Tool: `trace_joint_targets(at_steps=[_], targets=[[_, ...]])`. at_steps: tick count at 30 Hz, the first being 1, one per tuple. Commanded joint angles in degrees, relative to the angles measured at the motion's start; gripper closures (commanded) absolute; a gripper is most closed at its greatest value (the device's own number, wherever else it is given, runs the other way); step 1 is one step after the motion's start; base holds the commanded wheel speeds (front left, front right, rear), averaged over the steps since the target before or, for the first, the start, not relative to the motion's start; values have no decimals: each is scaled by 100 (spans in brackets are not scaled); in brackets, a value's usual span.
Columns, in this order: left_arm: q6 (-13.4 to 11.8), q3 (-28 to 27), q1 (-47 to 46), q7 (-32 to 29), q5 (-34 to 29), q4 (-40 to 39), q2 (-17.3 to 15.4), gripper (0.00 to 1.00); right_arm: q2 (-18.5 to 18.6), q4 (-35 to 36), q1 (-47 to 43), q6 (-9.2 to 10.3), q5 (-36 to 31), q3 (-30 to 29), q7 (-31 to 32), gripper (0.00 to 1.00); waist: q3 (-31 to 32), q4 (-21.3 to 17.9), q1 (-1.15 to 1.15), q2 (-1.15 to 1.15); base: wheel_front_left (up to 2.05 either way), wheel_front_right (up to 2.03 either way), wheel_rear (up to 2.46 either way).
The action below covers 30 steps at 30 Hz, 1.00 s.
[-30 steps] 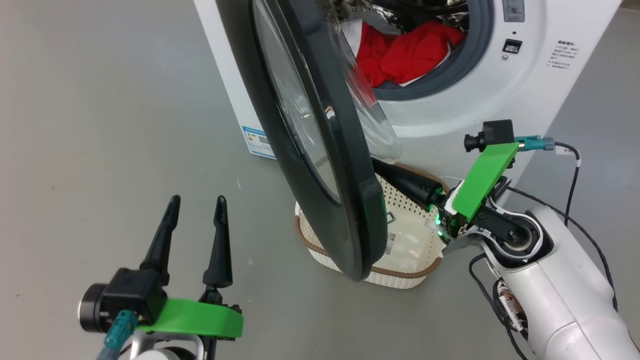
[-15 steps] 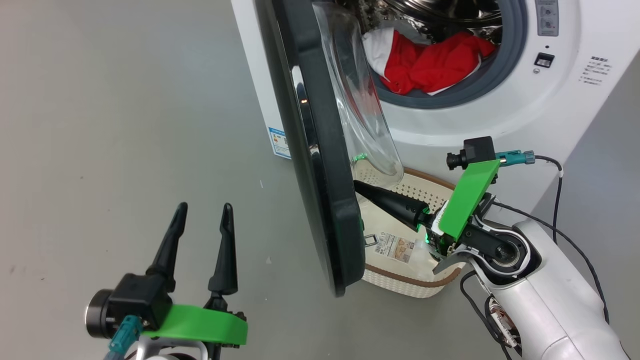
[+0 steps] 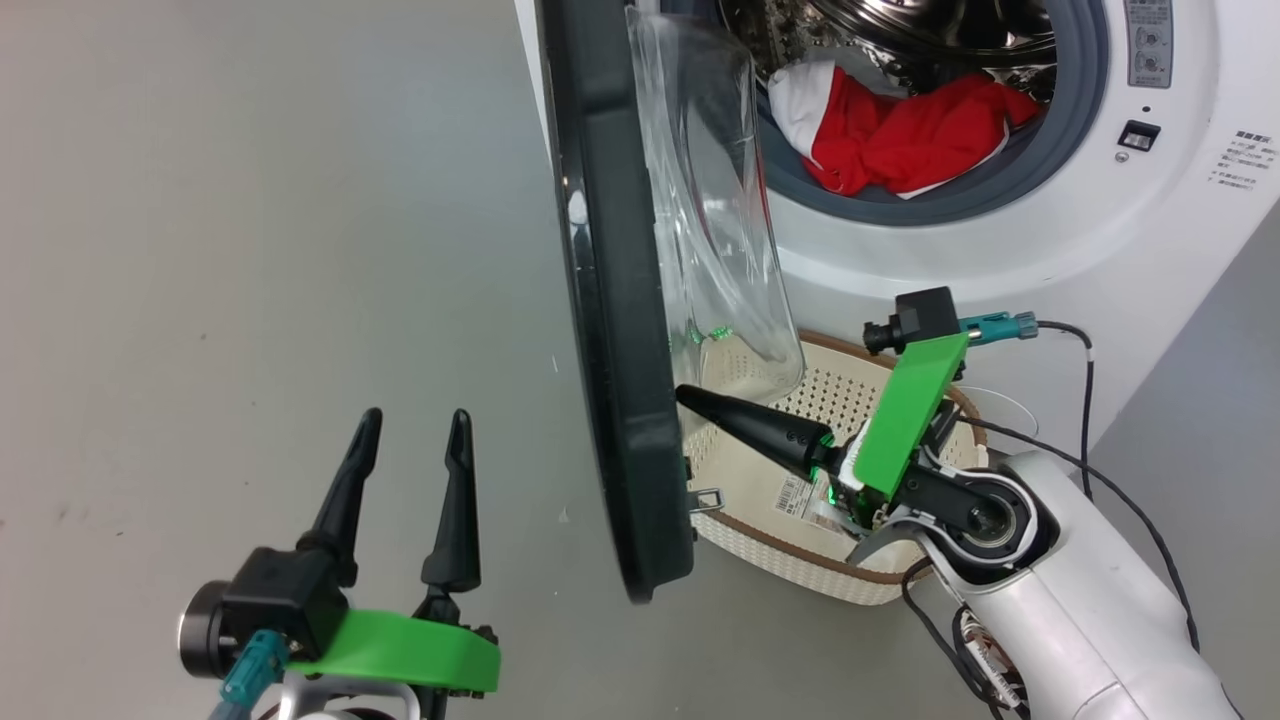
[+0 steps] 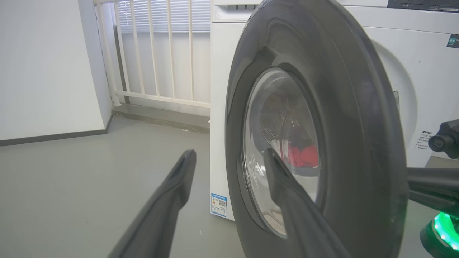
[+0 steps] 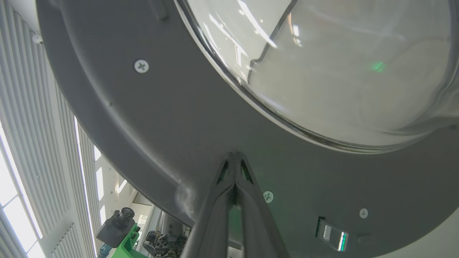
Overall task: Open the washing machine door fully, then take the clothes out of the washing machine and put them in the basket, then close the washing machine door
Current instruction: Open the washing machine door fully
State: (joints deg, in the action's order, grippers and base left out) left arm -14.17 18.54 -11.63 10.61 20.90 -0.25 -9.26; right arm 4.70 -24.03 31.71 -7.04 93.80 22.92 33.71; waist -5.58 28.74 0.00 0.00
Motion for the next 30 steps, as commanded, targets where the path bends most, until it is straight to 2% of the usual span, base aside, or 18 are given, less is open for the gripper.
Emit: trace_joint_targets(at_steps=[1, 19, 30], targets=[[-39, -182, -43, 20, 29, -116, -85, 0, -163, 191, 7, -45, 75, 135, -13, 100, -10, 13, 0, 0, 0, 0, 0], [-4, -127, -60, 81, 153, -28, -41, 0, -153, 181, 163, -45, 307, 425, -113, 100, -35, 201, 0, 0, 0, 0, 0], [-35, -171, -39, 123, 270, -36, -7, 0, -38, 198, 201, -45, 373, 573, -328, 100, -54, 132, 0, 0, 0, 0, 0]])
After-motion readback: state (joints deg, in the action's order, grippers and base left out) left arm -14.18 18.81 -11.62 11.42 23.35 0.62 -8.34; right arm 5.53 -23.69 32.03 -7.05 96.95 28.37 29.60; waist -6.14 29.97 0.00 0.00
